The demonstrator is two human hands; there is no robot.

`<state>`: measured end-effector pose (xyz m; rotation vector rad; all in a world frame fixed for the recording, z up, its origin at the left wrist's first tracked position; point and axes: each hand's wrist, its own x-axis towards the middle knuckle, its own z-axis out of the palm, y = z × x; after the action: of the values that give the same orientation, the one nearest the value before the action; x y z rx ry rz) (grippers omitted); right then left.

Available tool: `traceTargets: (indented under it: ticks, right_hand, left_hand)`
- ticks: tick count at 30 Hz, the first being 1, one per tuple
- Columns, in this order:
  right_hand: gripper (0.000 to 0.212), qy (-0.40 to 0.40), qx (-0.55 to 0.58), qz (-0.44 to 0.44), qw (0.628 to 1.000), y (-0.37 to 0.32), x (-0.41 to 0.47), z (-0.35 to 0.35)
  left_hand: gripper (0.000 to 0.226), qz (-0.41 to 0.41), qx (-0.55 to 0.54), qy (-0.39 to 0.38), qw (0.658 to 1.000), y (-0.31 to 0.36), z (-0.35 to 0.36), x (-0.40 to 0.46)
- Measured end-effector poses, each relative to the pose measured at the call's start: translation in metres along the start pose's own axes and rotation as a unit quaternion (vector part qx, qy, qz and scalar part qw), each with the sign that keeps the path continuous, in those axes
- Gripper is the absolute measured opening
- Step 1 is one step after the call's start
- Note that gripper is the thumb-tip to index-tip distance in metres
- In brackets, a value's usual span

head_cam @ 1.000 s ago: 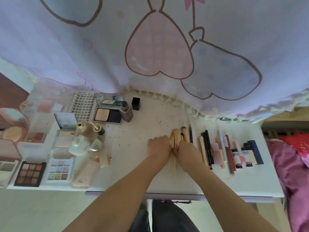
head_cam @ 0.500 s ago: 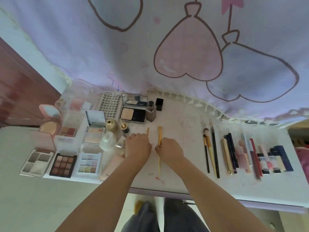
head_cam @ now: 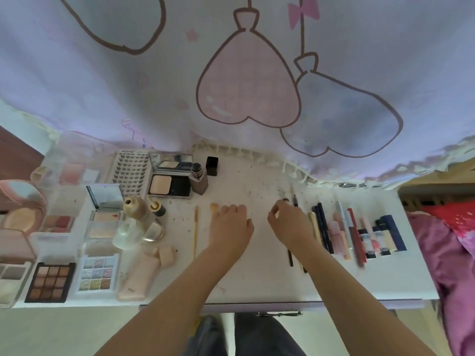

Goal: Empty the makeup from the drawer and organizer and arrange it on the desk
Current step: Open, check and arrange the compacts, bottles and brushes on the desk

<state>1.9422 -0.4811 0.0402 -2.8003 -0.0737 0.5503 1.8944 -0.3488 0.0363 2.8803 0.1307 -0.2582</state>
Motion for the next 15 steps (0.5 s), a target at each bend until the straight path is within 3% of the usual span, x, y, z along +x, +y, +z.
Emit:
traceTargets:
  ticks: [3, 7, 15]
  right_hand:
    - [0.026, 0.009, -0.055, 0.028, 0.998, 0.031, 0.009, -0.010]
    - [0.028, -0.003, -0.111, 0.017, 0.994, 0.048, 0.016, -0.001]
    - [0.030, -0.021, -0.123, -0.023, 0.992, 0.035, 0.025, 0.000]
  left_hand:
    - [0.032, 0.043, -0.017, -0.060, 0.997, 0.046, 0.022, 0.009]
    - [0.037, 0.025, 0.029, -0.104, 0.994, 0.076, 0.046, 0.021]
    - [0.033, -0.021, 0.071, -0.114, 0.991, 0.060, 0.043, 0.027]
